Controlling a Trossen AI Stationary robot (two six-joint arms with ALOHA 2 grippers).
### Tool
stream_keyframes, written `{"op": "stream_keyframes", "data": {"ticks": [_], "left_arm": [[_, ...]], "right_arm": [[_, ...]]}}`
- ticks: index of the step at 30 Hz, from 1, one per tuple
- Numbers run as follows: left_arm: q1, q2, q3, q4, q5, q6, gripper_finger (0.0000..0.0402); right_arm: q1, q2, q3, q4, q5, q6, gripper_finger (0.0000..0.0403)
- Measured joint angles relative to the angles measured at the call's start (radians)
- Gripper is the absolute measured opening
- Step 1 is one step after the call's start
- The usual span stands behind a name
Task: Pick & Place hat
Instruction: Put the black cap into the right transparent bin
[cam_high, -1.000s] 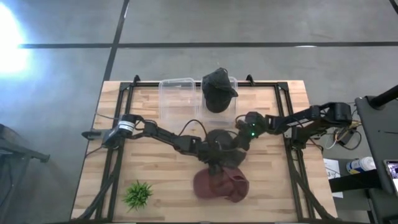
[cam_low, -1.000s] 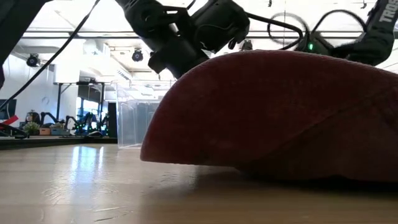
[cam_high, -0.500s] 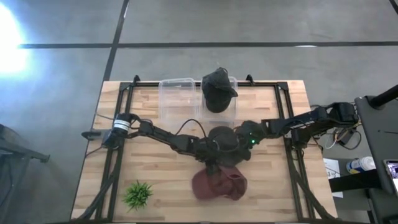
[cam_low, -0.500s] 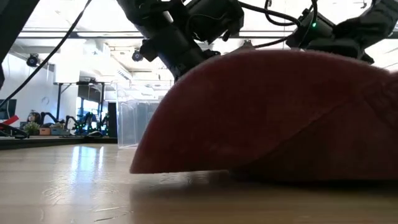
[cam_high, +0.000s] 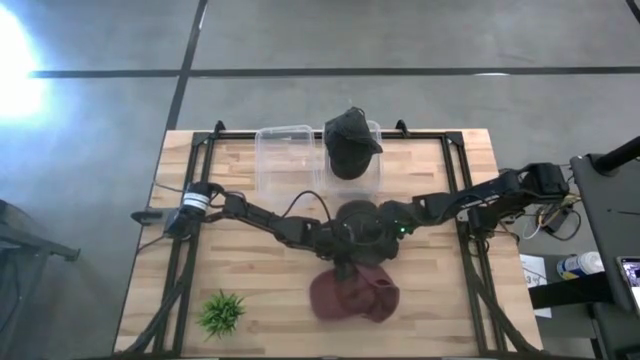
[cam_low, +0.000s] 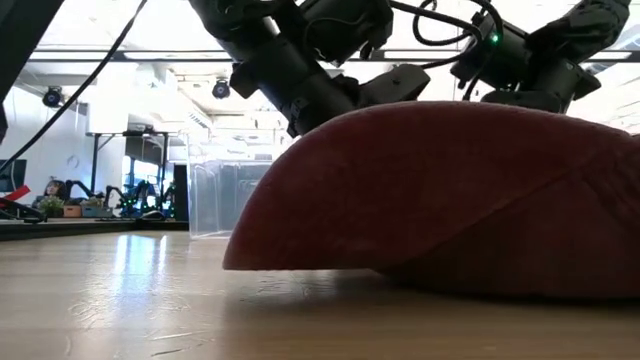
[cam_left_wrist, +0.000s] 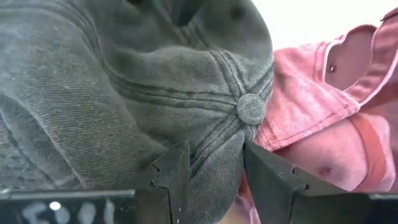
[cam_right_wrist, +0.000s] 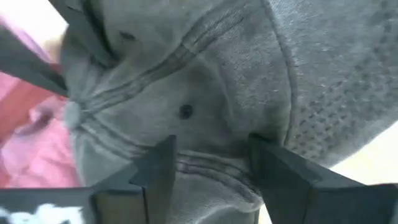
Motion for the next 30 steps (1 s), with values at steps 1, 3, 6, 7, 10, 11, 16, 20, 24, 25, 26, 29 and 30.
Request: {"op": "stream_keyframes", "data": {"ticks": [1, 3, 6, 7, 10, 11, 16, 20, 24, 25, 26, 29, 30], "left_arm": [[-0.001, 0.0, 0.0, 0.01, -0.001, -0.01, 0.0145], [-0.005, 0.0, 0.001, 0.026, -0.004, -0.021, 0.0145], [-0.018, 0.0, 0.006, 0.025, -0.008, -0.026, 0.0145], [-0.024, 0.0, 0.008, 0.024, -0.009, -0.026, 0.0145], [-0.048, -0.008, 0.02, 0.0, -0.012, -0.026, 0.0145], [-0.057, -0.017, 0.023, -0.014, -0.015, -0.026, 0.0145], [-0.098, -0.096, 0.029, -0.14, -0.131, -0.023, 0.0145], [-0.118, -0.192, 0.028, -0.212, -0.27, -0.014, 0.0145], [-0.128, -0.285, 0.02, -0.258, -0.37, -0.035, 0.0145], [-0.129, -0.303, 0.02, -0.267, -0.392, -0.041, 0.0145], [-0.13, -0.315, 0.019, -0.278, -0.412, -0.047, 0.0145], [-0.13, -0.32, 0.016, -0.297, -0.419, -0.054, 0.0145], [-0.127, -0.31, 0.007, -0.296, -0.407, -0.061, 0.0145]], "right_arm": [[0.005, 0.01, 0.0, 0.0, 0.004, 0.0, 0.0187], [0.015, 0.022, 0.002, -0.004, 0.015, -0.001, 0.0154], [0.024, 0.026, 0.007, -0.01, 0.024, 0.0, 0.0086], [0.026, 0.026, 0.008, -0.012, 0.024, -0.001, 0.0061], [0.032, 0.011, 0.009, -0.024, 0.012, -0.005, 0.0018], [0.033, 0.004, 0.009, -0.025, -0.002, -0.005, 0.0015], [0.061, -0.077, 0.013, -0.031, -0.065, -0.01, 0.0008], [0.071, -0.191, 0.036, -0.042, -0.07, -0.002, 0.0008], [0.071, -0.308, 0.103, -0.133, -0.028, -0.005, 0.0008], [0.071, -0.328, 0.124, -0.184, -0.007, -0.008, 0.0008], [0.071, -0.339, 0.142, -0.24, 0.012, -0.011, 0.0008], [0.07, -0.334, 0.16, -0.377, 0.007, -0.033, 0.0011], [0.07, -0.321, 0.16, -0.408, -0.009, -0.029, 0.0015]]}}
